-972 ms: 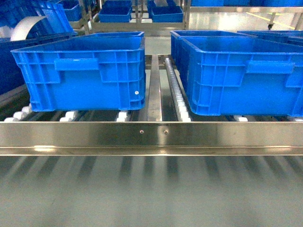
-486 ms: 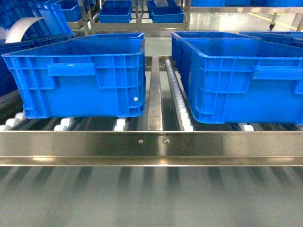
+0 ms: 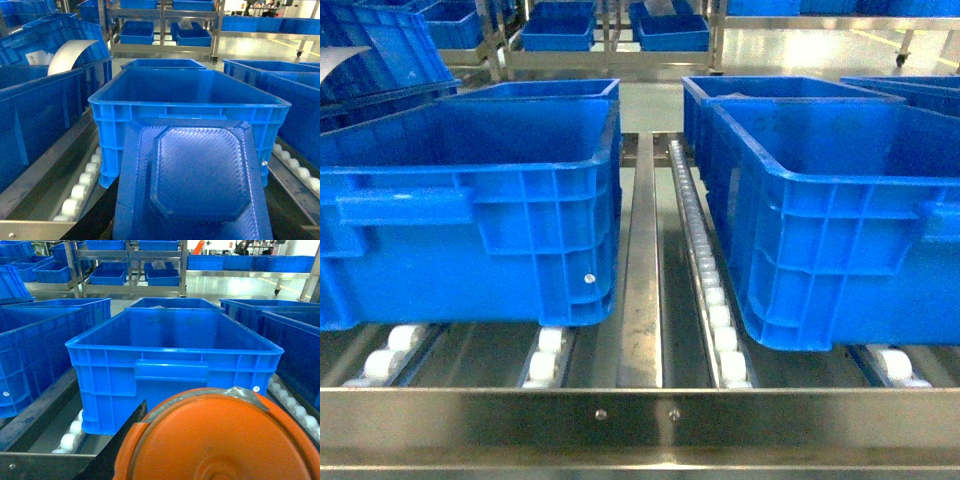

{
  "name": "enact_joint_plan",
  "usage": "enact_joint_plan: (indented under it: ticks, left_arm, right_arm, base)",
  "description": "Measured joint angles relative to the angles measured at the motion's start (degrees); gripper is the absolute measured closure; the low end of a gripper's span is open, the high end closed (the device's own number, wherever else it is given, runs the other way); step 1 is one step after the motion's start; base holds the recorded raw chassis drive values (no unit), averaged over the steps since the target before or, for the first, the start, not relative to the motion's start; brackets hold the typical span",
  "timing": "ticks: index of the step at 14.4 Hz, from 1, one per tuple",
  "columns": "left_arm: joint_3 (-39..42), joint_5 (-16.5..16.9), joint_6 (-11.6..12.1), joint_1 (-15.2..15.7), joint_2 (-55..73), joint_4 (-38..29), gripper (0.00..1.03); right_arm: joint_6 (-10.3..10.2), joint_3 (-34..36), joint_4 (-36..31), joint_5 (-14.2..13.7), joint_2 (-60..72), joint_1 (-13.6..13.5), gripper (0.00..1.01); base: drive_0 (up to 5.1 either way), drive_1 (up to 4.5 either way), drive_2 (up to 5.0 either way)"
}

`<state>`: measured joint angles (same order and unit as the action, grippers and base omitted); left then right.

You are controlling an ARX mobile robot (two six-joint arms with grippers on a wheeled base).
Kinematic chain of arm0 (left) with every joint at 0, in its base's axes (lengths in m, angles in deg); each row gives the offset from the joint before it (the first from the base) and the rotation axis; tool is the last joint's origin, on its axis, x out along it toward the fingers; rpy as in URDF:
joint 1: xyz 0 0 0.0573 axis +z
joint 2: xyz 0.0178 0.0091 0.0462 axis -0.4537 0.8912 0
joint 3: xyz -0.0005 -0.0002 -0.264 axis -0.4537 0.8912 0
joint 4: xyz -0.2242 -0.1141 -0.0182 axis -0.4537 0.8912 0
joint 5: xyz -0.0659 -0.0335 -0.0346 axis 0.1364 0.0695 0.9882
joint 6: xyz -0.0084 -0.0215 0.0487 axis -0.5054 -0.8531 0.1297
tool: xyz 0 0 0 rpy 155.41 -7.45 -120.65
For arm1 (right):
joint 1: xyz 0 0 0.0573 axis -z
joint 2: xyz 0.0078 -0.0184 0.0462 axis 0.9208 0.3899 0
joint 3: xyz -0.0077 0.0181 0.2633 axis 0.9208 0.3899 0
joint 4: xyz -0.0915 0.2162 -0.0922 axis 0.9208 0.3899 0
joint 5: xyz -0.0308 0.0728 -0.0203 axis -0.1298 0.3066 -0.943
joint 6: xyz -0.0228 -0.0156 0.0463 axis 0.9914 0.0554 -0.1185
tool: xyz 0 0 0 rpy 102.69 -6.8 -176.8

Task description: Sort blue parts and orange caps into right shelf containers

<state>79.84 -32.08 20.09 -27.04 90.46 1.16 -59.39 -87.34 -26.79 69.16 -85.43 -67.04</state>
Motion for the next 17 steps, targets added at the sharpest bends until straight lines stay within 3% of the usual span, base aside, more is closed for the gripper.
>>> enact_joint_plan:
  ticks: [17]
  left_arm:
    - [0.0,-0.02,-0.02,0.0,0.0,0.07,0.61]
  right_arm:
    - [0.0,0.0,0.0,0.0,0.0,0.0,0.58]
  base:
    - [0.0,0.0,0.0]
